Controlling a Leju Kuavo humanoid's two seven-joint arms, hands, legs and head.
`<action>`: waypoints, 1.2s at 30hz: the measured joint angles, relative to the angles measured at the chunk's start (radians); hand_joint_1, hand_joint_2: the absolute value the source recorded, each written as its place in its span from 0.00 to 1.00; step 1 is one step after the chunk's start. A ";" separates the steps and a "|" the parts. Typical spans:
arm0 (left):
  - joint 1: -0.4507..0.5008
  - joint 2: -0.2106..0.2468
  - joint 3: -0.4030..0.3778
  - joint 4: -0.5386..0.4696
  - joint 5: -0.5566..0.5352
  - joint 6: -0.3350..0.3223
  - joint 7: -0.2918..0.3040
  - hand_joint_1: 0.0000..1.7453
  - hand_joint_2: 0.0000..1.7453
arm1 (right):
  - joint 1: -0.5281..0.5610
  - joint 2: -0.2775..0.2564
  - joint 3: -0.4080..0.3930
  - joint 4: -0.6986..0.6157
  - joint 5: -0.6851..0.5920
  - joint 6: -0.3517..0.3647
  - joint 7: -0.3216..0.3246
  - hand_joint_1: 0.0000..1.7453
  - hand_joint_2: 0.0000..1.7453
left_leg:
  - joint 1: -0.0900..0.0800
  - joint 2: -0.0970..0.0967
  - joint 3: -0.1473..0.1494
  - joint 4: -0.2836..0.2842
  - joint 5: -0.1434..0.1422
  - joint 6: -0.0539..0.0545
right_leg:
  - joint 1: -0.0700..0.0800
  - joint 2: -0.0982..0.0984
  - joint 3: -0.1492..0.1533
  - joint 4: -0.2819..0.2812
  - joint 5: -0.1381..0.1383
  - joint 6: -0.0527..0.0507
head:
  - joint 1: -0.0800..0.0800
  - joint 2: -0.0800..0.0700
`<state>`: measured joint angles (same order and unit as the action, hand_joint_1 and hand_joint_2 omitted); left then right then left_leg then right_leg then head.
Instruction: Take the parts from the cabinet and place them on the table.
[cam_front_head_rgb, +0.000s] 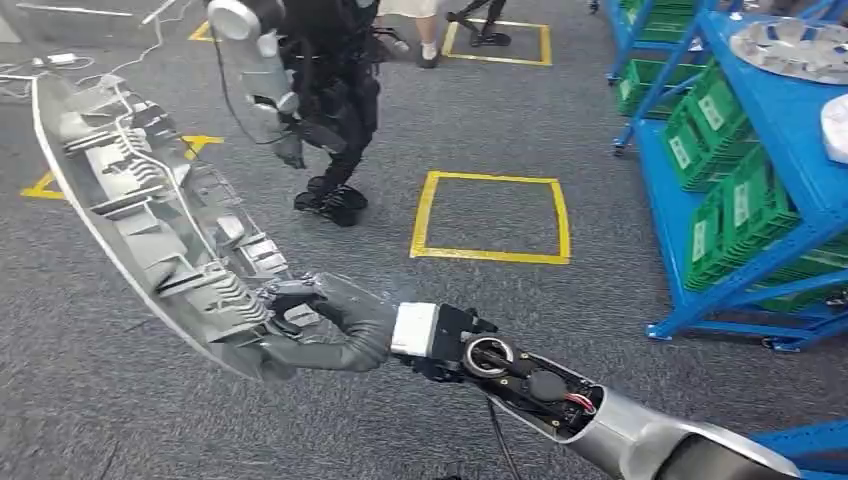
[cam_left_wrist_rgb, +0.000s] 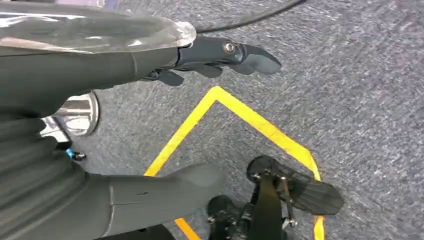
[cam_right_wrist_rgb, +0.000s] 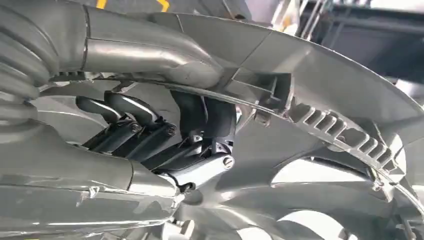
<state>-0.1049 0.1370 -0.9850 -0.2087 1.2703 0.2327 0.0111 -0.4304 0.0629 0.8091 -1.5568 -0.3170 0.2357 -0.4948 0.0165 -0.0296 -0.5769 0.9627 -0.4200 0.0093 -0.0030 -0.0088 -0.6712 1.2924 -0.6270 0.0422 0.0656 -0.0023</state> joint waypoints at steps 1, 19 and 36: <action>0.001 0.000 0.000 0.000 0.000 0.000 0.000 0.00 1.00 | 0.000 -0.001 0.002 0.000 0.002 0.001 0.000 1.00 1.00 | -0.002 -0.011 0.001 0.000 0.000 0.000 | 0.000 0.001 -0.004 0.002 0.014 -0.004 | 0.000 0.000; 0.004 -0.001 -0.001 0.000 0.012 0.001 0.000 0.00 1.00 | -0.008 -0.002 0.013 0.001 0.008 0.013 0.000 1.00 1.00 | 0.014 0.039 -0.053 0.105 -0.023 -0.066 | 0.000 -0.044 0.158 -0.373 0.188 -0.048 | -0.032 0.000; 0.000 -0.012 -0.001 0.000 0.015 0.001 0.000 0.00 1.00 | -0.016 -0.003 0.018 0.005 0.011 0.019 0.000 1.00 1.00 | 0.002 -0.051 -0.009 0.004 0.007 -0.008 | 0.003 0.074 0.154 -0.325 0.151 -0.050 | 0.001 0.000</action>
<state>-0.1049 0.1251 -0.9857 -0.2083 1.2852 0.2338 0.0107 -0.4460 0.0603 0.8270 -1.5515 -0.3059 0.2545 -0.4952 0.0189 -0.0802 -0.5855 0.9663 -0.4133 0.0013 -0.0004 0.0654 -0.5175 0.9675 -0.4764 -0.0076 0.0663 -0.0023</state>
